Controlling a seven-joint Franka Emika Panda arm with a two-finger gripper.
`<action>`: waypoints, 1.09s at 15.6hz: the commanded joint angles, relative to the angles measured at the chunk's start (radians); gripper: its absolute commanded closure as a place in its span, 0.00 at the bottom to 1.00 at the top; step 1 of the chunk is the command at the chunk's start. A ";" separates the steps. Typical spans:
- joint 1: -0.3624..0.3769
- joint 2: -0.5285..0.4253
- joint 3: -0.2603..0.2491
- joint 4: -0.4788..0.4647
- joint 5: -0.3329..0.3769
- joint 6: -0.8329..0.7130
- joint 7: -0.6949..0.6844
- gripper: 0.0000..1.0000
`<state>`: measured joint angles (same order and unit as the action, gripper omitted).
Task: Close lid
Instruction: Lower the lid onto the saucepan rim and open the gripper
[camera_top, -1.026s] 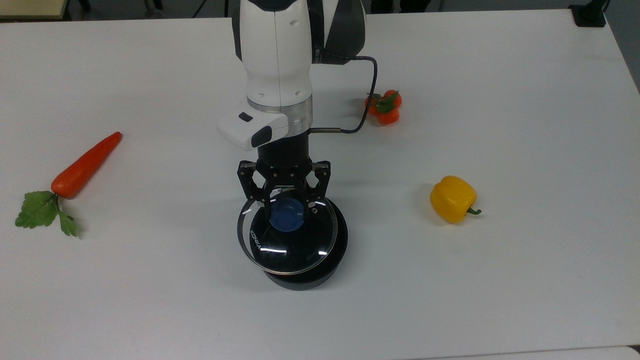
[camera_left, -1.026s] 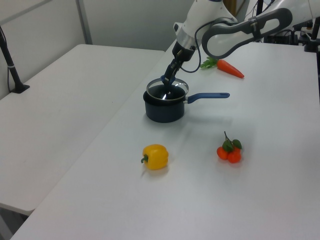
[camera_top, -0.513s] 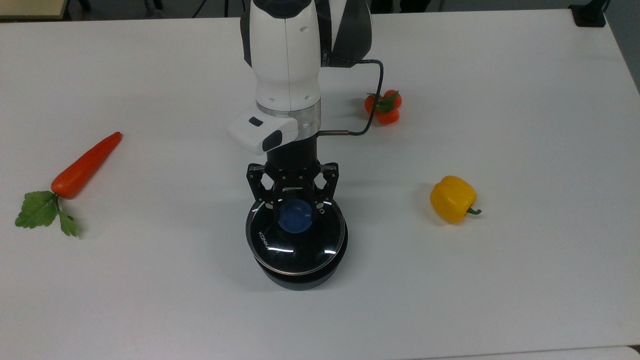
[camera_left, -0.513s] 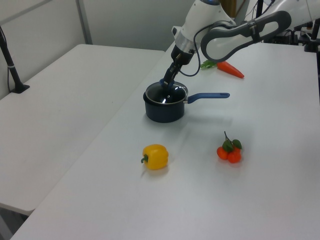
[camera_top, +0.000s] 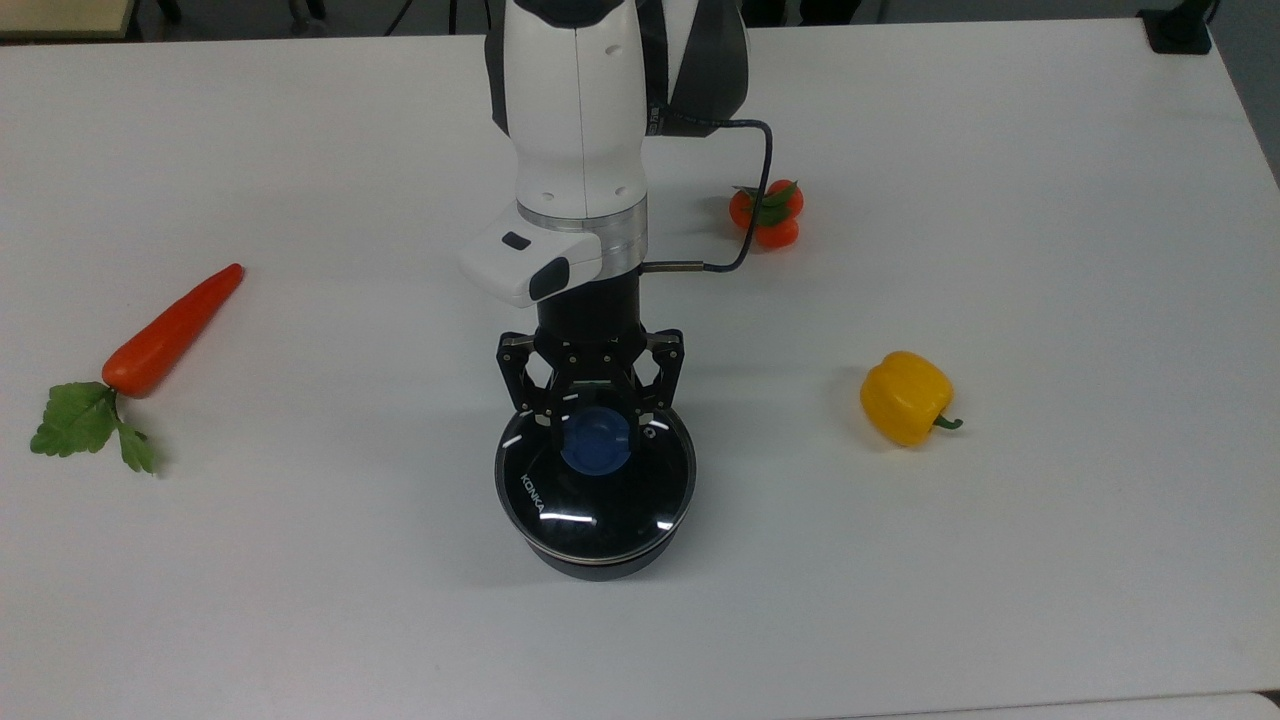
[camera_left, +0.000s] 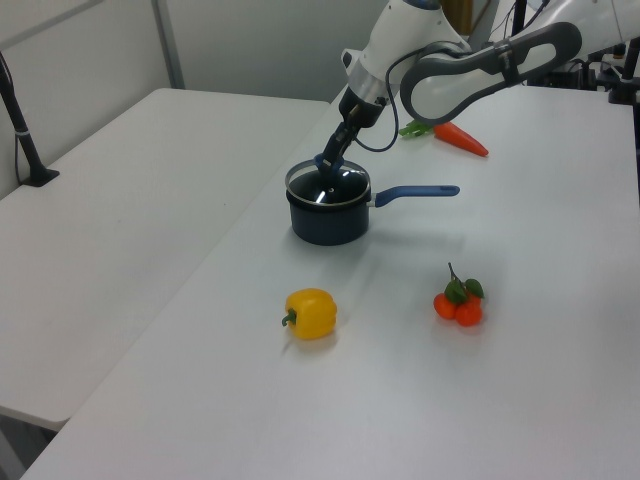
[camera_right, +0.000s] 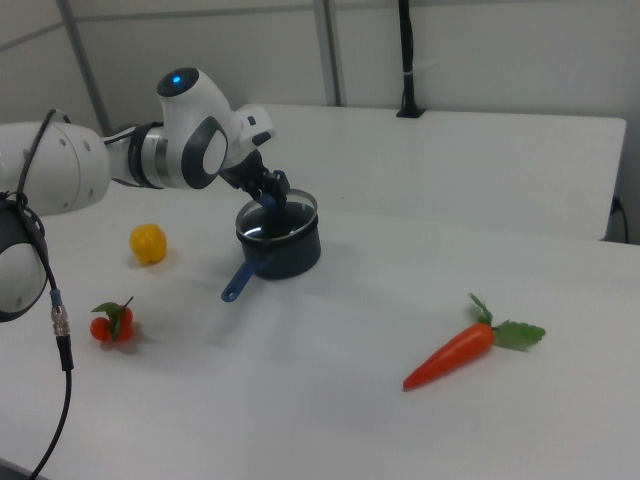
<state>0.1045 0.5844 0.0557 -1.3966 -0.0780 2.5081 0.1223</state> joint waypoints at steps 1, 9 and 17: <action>0.009 0.023 -0.007 0.028 -0.014 0.043 -0.006 0.58; 0.006 0.012 -0.007 0.025 -0.012 -0.018 -0.016 0.58; 0.006 0.003 -0.007 0.027 -0.006 -0.089 -0.015 0.58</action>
<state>0.1057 0.6002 0.0549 -1.3897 -0.0782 2.4830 0.1201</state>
